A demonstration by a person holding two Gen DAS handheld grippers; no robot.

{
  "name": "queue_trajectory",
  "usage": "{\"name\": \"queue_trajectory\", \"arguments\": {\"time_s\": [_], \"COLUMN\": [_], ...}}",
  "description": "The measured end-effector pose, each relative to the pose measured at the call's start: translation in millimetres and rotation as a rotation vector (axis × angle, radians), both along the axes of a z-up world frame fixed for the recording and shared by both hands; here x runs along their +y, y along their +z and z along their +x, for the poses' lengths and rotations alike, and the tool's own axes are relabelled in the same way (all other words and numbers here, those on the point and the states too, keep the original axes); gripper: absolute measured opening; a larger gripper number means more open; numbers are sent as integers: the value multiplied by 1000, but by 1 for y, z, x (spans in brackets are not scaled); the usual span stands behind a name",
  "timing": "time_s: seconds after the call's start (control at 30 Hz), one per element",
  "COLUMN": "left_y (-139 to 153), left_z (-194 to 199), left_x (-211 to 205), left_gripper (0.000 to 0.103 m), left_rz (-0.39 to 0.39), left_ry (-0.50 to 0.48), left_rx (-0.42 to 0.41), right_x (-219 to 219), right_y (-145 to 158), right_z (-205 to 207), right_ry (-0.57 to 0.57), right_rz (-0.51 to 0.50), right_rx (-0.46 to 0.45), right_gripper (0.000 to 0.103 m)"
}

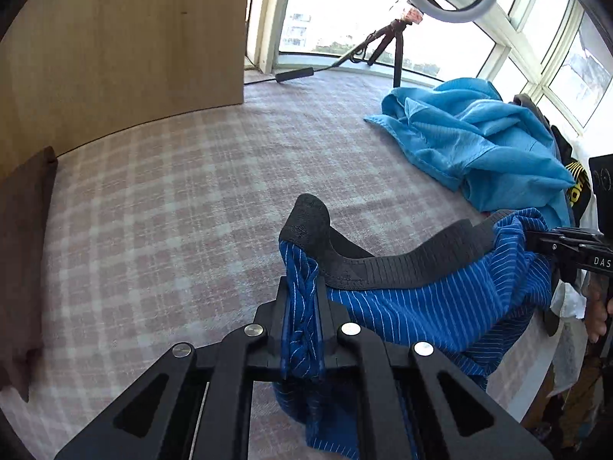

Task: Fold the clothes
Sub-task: 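Grasp the grey waistband with the left tool while the right tool holds the waistband, then lift the shorts by the waistband with both tools and shake them out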

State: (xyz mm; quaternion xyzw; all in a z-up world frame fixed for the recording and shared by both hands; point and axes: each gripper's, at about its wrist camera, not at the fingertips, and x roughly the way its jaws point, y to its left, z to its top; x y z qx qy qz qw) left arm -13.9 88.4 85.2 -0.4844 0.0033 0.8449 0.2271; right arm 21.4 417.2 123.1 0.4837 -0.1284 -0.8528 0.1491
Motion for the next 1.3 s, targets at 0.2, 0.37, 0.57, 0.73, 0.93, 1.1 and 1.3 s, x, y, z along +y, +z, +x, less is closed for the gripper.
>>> {"name": "queue_trajectory", "arguments": {"time_s": [0.2,0.37,0.57,0.73,0.93,1.1,1.3], "left_y": [-13,-18,-14,-48,-33,7,-5], "left_z": [26,35,47,45,60,104,144], "left_x": [-86,-96,8,60,21,-32,-72], "left_gripper": [51,47,57,55,5,5,5], "left_rz": [-301,-116,-15,-159,-10,54,16], "left_ry": [196,211,-21,-89,-50,49,159], "left_rx": [18,-67,-78,-79,-103,-56,-84], "right_x": [-20,-20,-34,-38,-27,-47,-125], "right_y": [-9,-24,-54,-70,-55,-48,-76], "right_z": [30,5,-25,-24,-22,-42,-70], "right_ry": [170,149,232,267,266,332,549], "right_rz": [17,76,130,111,82,96,165], "right_rx": [-155,-133,-168,-194,-158,-128,-168], "right_gripper": [44,44,44,44,44,49,49]}}
